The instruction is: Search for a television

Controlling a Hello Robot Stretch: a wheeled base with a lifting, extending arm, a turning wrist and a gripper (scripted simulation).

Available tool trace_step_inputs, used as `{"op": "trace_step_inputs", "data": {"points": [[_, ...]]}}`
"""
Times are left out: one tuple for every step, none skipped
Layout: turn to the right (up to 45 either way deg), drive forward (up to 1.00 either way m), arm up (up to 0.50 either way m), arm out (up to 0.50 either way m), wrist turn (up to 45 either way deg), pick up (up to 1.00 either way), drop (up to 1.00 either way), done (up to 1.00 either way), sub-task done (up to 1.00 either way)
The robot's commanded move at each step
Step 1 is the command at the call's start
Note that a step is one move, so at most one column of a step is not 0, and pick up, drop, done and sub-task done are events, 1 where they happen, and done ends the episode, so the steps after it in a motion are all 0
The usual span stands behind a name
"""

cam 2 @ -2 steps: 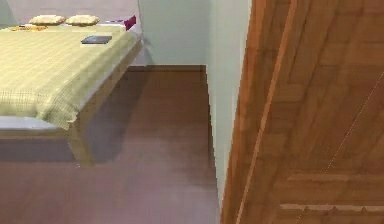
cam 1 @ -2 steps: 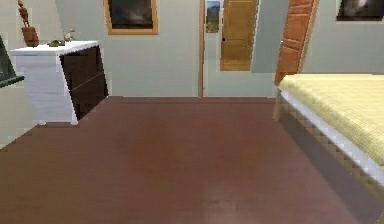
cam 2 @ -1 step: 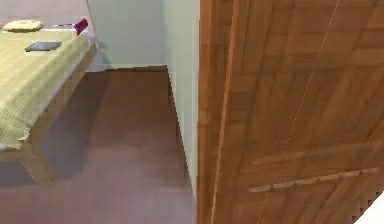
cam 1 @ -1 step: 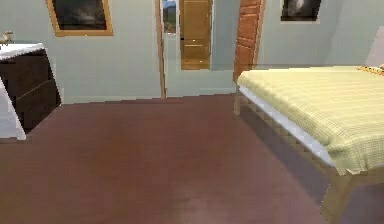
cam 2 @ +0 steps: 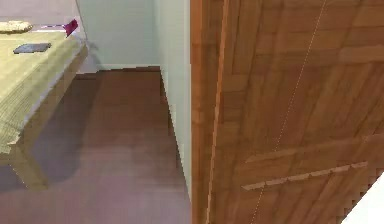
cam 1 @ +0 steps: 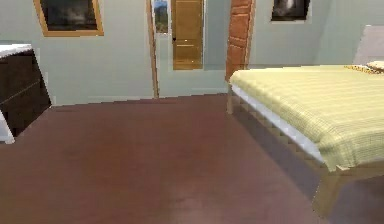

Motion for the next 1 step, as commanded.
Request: {"op": "trace_step_inputs", "data": {"points": [[-45.0, 0.0, 0.0, 0.0, 0.0, 0.0, 0.0, 0.0, 0.0]]}}
